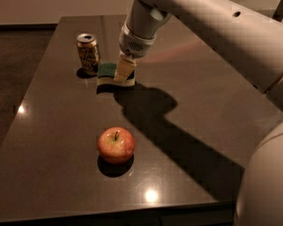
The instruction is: Move sponge near orange can
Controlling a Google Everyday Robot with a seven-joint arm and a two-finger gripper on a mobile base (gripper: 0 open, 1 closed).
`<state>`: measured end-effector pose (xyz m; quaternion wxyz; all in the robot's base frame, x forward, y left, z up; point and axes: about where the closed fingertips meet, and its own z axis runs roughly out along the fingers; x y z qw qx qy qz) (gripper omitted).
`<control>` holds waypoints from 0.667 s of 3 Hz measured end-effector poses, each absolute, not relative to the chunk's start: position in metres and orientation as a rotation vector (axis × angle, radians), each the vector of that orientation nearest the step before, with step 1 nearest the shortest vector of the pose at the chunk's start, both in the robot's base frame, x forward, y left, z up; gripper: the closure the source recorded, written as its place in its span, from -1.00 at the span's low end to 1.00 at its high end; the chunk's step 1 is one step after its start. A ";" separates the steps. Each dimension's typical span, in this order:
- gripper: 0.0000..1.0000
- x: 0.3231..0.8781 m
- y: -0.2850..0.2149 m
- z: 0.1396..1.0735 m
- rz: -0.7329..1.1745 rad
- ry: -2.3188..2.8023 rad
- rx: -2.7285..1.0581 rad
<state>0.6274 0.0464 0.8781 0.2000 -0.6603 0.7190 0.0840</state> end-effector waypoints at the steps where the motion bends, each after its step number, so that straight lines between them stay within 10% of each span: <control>1: -0.72 0.627 0.047 0.877 0.236 2.010 -1.849; 2: -1.00 0.627 0.048 0.875 0.238 2.010 -1.852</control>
Offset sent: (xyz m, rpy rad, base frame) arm -0.0004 0.0006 -0.0012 -0.0009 0.0018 0.0017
